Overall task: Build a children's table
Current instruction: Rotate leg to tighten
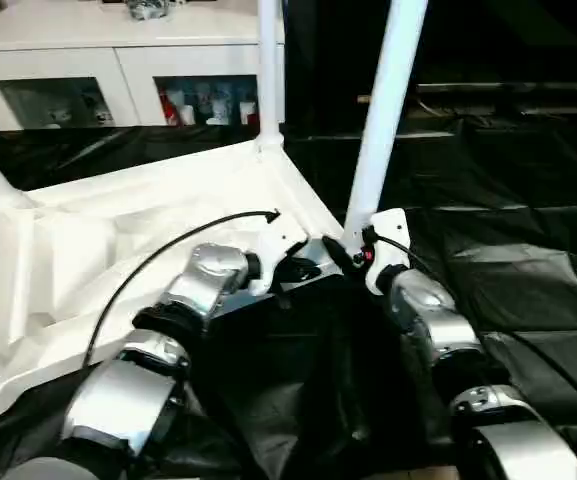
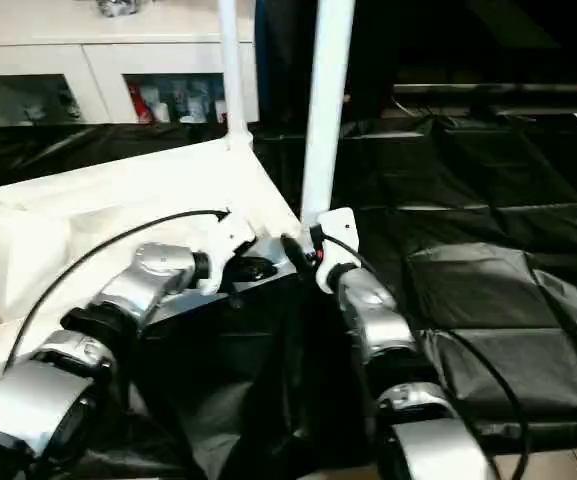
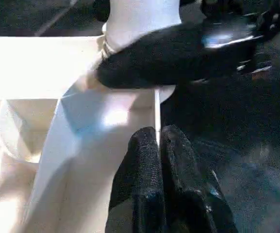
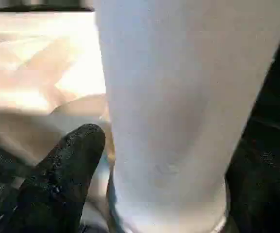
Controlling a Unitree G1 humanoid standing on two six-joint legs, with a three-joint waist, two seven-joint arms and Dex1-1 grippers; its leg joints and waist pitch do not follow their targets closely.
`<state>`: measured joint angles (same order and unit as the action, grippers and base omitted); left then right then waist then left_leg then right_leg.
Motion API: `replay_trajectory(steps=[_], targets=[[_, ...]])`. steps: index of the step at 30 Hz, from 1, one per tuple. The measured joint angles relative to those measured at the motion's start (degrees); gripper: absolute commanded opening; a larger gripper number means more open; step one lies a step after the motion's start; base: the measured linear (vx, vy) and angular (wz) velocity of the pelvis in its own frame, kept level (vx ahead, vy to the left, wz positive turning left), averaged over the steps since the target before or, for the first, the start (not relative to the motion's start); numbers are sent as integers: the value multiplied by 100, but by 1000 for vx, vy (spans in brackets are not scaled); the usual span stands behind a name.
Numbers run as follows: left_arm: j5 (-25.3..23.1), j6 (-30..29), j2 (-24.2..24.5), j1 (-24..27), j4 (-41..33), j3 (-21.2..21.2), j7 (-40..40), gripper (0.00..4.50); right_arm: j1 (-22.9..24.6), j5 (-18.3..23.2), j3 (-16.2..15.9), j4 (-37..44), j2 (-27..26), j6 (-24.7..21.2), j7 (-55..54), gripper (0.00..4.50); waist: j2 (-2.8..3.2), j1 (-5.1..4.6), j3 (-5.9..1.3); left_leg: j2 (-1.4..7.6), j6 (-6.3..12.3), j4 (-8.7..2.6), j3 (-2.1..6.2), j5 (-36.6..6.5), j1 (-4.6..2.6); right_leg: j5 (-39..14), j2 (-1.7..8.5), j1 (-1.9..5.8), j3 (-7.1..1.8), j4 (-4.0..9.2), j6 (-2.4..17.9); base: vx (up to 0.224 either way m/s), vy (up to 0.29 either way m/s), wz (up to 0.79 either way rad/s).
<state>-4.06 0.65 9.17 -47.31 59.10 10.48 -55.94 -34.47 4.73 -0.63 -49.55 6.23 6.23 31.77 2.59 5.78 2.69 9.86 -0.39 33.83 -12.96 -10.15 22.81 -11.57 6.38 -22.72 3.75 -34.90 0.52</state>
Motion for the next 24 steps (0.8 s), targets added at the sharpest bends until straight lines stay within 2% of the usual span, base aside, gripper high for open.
replay_trajectory(steps=[4, 11, 13, 15, 18, 20, 24], targets=[[52, 170, 323, 160, -239, 59, -771, 0, 125, 18, -321, 219, 382, 136, 1127, 370, 1, 19, 0, 3, 0, -1, 2, 0, 18, -11, -1, -20, 7, -3, -18, 0, 0, 0], [205, 194, 621, 344, -500, 133, -1797, 0, 242, 198, -452, 412, 632, 157, 2417, 370, 1, 73, 2, 2, 2, 9, -3, 1, 29, -23, 1, -23, 4, 1, -11, 0, 0, 0], [214, 188, 681, 409, -596, 141, -1951, 0, 290, 268, -486, 474, 675, 143, 2678, 370, 1, 76, 2, 2, 2, 11, -4, 1, 30, -23, 2, -23, 3, 1, -11, 0, 0, 0], [216, 170, 722, 427, -629, 141, -2037, 0, 305, 324, -510, 504, 730, 109, 2857, 345, 0, 81, 2, 2, 2, 11, -4, 1, 29, -23, 2, -22, 4, 0, -11, 0, 0, 0], [219, 137, 736, 443, -654, 141, -2108, 0, 316, 369, -545, 548, 747, 61, 2998, 337, 0, 82, 2, 2, 1, 11, -4, 1, 28, -23, 2, -23, 4, -3, -11, 0, 0, 0], [222, 111, 736, 445, -668, 141, -2115, 0, 335, 372, -552, 575, 737, 58, 3049, 309, 1, 86, 2, 2, 1, 11, -4, 1, 28, -23, 2, -23, 4, -3, -11, 0, 0, 0], [225, 79, 737, 453, -686, 141, -2147, 0, 365, 388, -539, 623, 743, 25, 3057, 289, 1, 89, 2, 2, 1, 11, -4, 1, 28, -23, 2, -22, 4, -2, -10, 0, 0, 0]])
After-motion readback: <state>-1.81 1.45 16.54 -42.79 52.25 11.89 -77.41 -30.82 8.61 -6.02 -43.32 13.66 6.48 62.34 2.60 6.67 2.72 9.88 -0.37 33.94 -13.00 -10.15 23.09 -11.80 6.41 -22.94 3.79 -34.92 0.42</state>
